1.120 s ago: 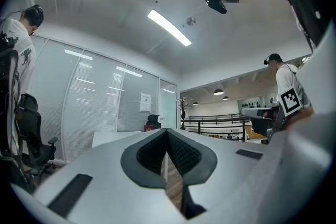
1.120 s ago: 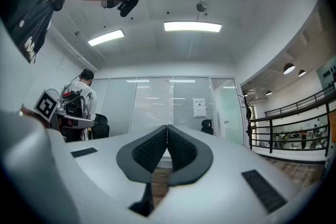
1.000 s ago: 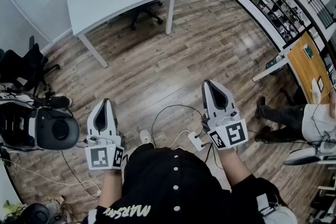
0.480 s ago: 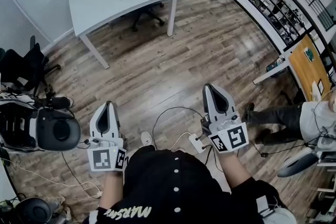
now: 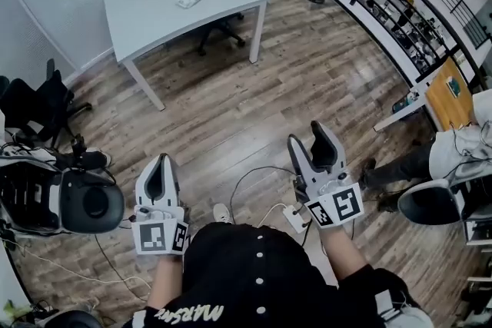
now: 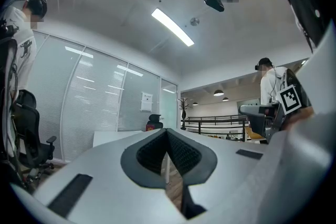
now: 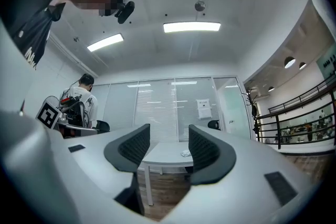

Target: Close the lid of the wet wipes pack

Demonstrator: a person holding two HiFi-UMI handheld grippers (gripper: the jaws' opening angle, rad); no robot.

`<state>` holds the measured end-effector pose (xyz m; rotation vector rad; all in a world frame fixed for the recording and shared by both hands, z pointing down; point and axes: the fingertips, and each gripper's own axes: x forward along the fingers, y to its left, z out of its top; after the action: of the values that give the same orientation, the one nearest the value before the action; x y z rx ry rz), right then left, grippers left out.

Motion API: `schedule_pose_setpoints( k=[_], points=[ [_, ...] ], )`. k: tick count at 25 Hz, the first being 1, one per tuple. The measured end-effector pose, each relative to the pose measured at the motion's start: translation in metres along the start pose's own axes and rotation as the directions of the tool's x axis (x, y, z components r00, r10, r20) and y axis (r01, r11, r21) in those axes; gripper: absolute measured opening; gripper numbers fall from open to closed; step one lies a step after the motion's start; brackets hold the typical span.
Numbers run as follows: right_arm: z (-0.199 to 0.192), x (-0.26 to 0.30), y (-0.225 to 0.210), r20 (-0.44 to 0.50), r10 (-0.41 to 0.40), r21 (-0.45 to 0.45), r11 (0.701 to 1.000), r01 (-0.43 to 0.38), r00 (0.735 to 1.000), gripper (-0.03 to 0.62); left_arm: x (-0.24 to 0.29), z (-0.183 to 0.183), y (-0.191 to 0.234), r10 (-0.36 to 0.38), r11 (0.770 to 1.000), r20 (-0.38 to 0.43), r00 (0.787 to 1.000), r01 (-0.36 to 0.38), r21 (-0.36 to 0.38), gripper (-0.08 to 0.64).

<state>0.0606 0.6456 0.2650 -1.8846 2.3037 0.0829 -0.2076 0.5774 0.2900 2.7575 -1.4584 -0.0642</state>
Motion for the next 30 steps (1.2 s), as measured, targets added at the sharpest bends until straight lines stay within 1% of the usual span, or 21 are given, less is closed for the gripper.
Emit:
schedule_pose_setpoints(
  k=[8,14,18,22,27,30],
  points=[
    [-0.008,0.035,0.027,0.0,-0.017,-0.018,1.0,0.017,1.0,0.227,0.011,-0.001,0.045,-0.035,0.999,0.003,0.999,0.035,-0.001,0.006],
    [-0.022,0.043,0.044,-0.027,-0.017,-0.009,1.0,0.017,0.999,0.227,0.015,-0.006,0.061,-0.058,0.998,-0.01,0.998,0.058,-0.001,0.006],
    [-0.027,0.051,0.041,-0.032,-0.031,0.005,1.0,0.031,0.999,0.227,0.02,-0.01,0.065,-0.061,0.998,-0.011,0.998,0.061,-0.011,0.006],
    [-0.026,0.062,0.041,-0.021,-0.02,-0.007,1.0,0.02,1.0,0.227,0.026,-0.015,0.07,-0.055,0.998,-0.018,0.998,0.055,-0.018,0.006],
    [-0.031,0.077,0.028,-0.014,-0.013,-0.007,1.0,0.013,1.0,0.225,0.042,-0.019,0.074,-0.042,0.999,-0.014,0.999,0.042,-0.015,0.006],
    [-0.036,0.085,0.02,-0.007,-0.007,-0.006,1.0,0.007,1.0,0.224,0.051,-0.019,0.074,-0.035,0.999,-0.003,0.999,0.035,0.0,0.006]
  ],
)
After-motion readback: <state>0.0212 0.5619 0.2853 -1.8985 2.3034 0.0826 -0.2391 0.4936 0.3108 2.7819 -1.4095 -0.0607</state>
